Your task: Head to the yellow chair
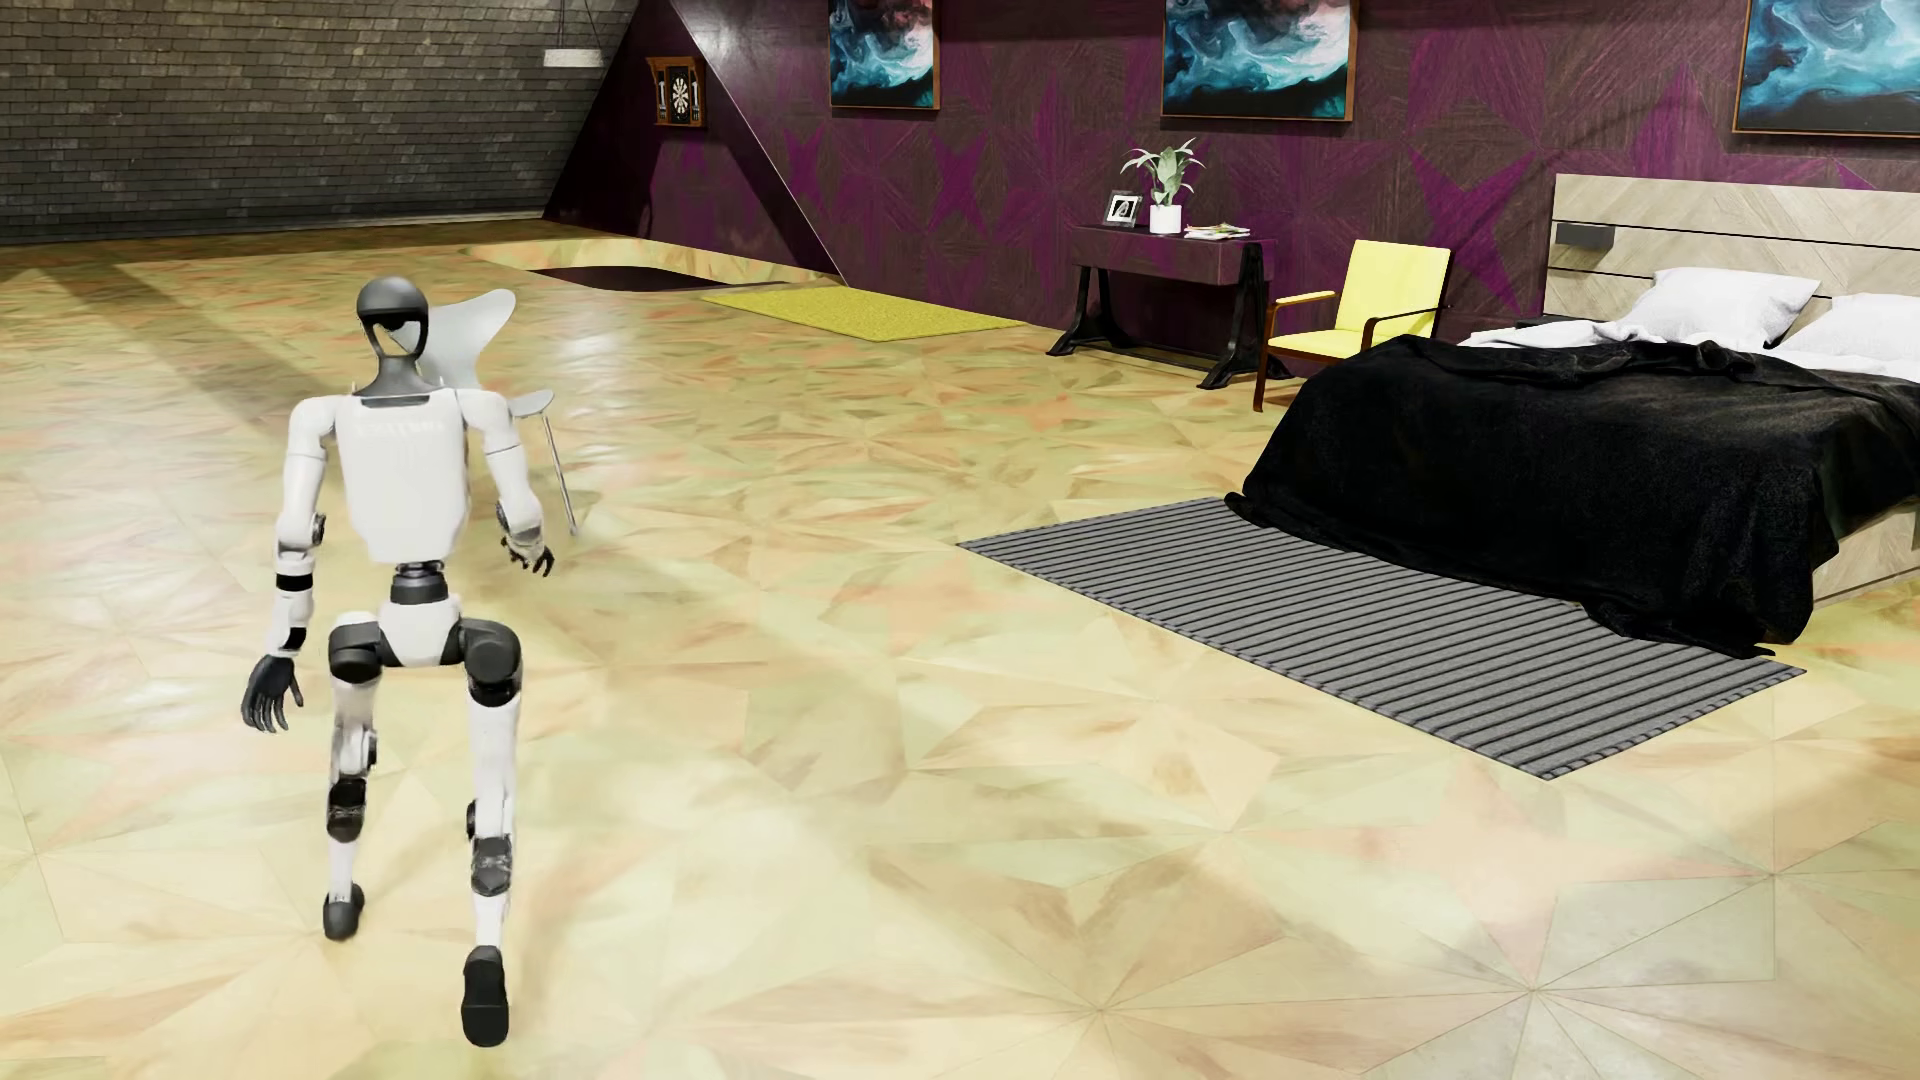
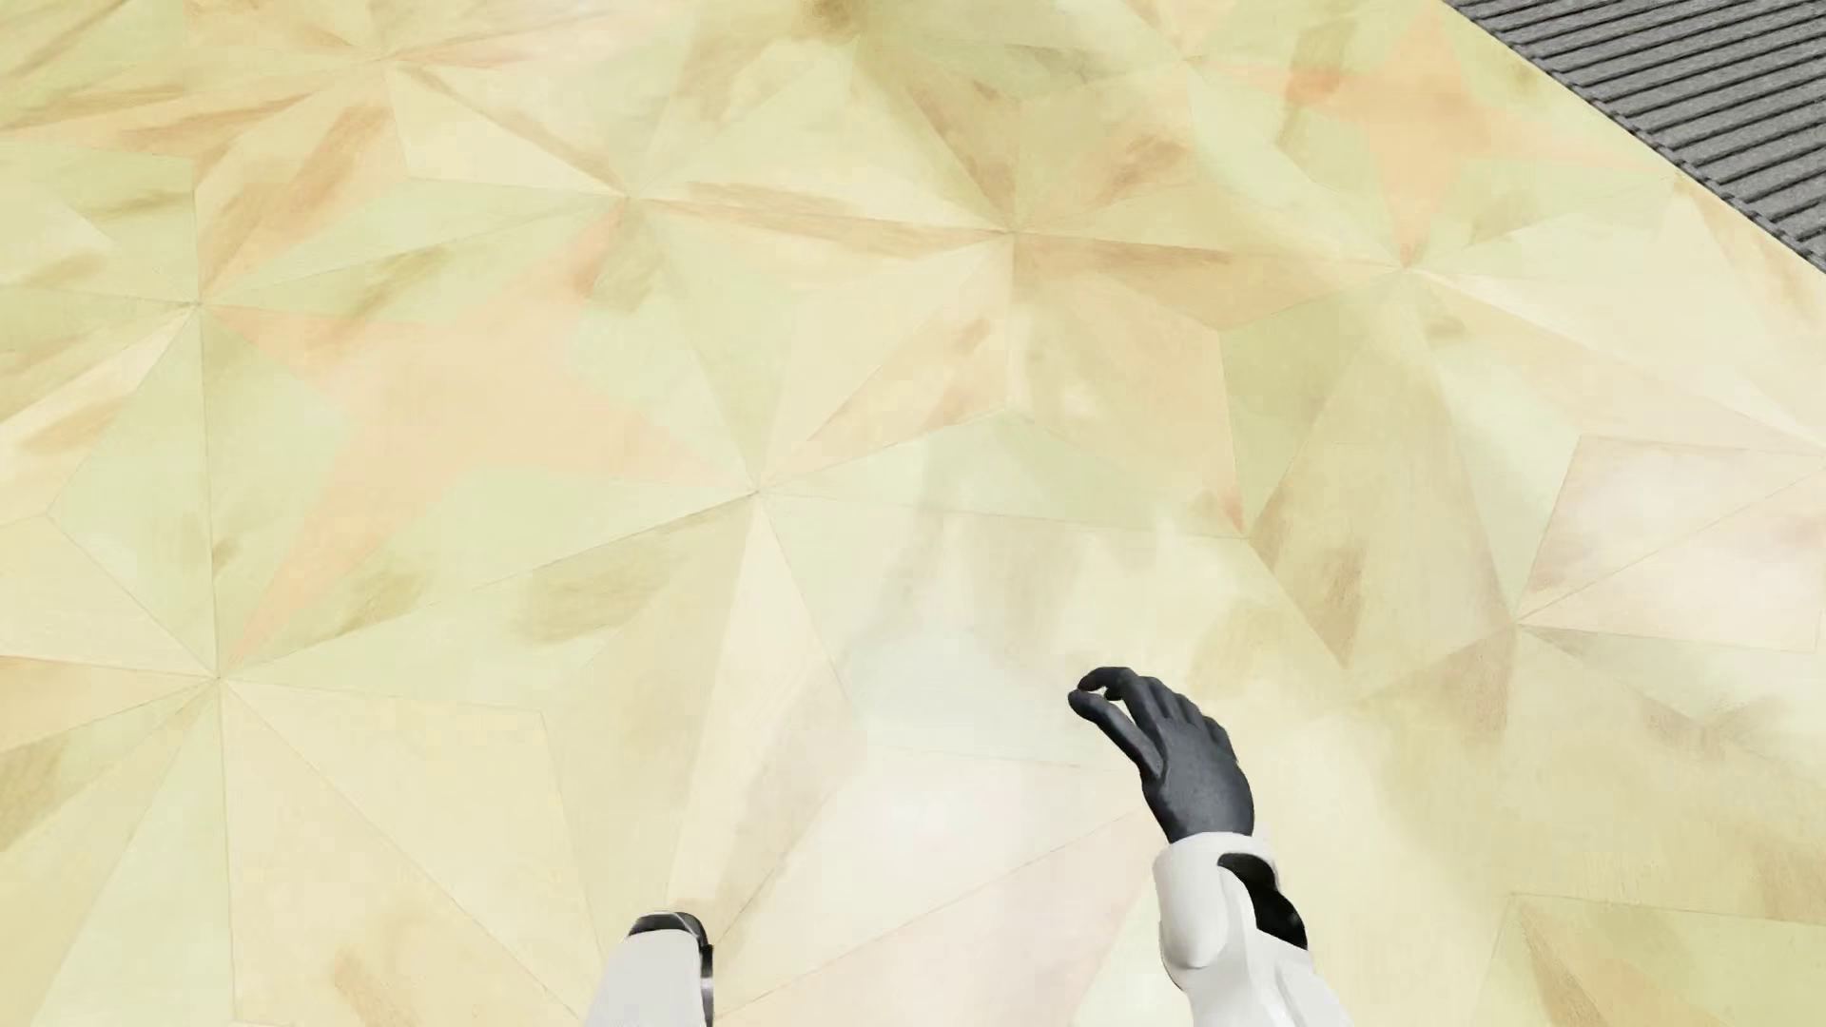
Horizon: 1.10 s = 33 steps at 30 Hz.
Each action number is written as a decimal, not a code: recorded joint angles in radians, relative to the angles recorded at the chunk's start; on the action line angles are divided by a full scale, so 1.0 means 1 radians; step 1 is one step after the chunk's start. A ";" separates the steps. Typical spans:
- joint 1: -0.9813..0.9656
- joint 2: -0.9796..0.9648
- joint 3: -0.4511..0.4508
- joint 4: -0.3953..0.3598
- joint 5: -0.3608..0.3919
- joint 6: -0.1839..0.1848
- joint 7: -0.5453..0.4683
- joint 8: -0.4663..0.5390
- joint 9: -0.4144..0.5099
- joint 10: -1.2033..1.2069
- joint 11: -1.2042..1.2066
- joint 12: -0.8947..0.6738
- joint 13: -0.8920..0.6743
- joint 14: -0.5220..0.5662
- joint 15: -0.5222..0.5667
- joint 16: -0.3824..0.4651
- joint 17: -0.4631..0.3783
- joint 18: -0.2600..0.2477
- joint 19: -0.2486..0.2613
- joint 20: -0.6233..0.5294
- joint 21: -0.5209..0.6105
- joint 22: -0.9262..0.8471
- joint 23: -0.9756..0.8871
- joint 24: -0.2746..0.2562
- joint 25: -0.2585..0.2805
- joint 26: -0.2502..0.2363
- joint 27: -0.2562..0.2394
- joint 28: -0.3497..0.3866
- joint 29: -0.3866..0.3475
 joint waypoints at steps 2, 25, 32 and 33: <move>0.122 -0.278 -0.018 0.001 -0.056 -0.051 0.087 -0.119 0.007 0.041 0.308 -0.144 0.058 -0.126 -0.083 -0.028 0.041 0.028 -0.005 -0.101 0.054 0.061 0.156 0.131 -0.103 0.053 0.099 -0.062 0.056; -0.027 0.048 -0.023 -0.097 0.171 0.093 0.071 0.109 -0.004 -0.477 -0.630 -0.076 -0.293 -0.052 -0.429 -0.030 0.151 0.024 -0.274 -0.116 0.055 -0.078 0.098 0.131 -0.200 -0.106 -0.082 -0.168 0.045; 0.146 -0.246 0.066 -0.177 0.020 -0.030 0.240 0.138 0.015 0.013 0.295 -0.131 -0.117 -0.150 0.005 -0.152 0.055 0.236 0.103 0.011 0.185 -0.045 0.349 0.161 -0.082 -0.070 0.147 -0.114 0.113; 0.246 -0.389 0.060 -0.207 -0.014 -0.045 0.262 0.108 0.016 -0.045 0.348 -0.189 -0.096 -0.184 -0.065 -0.145 0.060 0.240 0.042 0.010 0.218 -0.062 0.483 0.191 -0.098 -0.072 0.201 -0.089 0.169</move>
